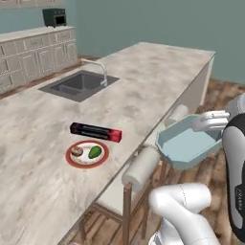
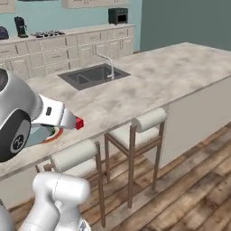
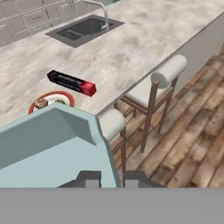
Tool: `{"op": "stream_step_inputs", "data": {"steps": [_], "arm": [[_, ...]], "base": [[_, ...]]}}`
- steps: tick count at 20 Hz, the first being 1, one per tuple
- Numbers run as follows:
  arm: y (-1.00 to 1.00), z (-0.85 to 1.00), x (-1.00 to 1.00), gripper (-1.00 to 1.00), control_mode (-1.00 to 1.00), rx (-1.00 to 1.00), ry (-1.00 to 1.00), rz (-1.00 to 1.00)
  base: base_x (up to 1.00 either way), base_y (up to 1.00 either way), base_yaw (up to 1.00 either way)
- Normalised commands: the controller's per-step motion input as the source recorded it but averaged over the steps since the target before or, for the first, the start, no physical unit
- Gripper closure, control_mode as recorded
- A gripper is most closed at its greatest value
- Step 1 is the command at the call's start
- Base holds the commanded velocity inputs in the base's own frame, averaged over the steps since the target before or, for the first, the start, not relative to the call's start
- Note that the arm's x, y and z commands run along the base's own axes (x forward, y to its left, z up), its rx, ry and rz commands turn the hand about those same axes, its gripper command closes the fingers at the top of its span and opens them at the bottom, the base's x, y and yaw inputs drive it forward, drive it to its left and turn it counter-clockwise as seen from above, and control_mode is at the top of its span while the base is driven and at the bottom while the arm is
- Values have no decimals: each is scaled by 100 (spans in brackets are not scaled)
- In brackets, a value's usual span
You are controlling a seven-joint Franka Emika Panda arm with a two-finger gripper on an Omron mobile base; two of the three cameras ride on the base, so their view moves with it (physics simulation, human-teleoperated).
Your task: Retrieve the tupperware and aluminum foil from the cabinet and place them on the dining counter near the plate with avocado and mushroom to prepare for storing leftovers.
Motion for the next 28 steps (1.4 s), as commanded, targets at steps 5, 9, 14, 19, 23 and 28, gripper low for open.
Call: {"op": "stream_step_inputs", "data": {"steps": [5, 9, 14, 19, 23, 28], "arm": [[0, 0, 0, 100, 100, 0, 0, 0], [0, 0, 0, 100, 100, 0, 0, 0], [0, 0, 0, 100, 100, 0, 0, 0], [0, 0, 0, 100, 100, 0, 0, 0], [0, 0, 0, 100, 100, 0, 0, 0], [28, -19, 26, 100, -100, -3, -1, 2]], "base": [[100, -2, 67], [100, 0, 67], [100, 0, 60], [100, 17, 49], [99, 42, 38], [33, 22, 10]]}}
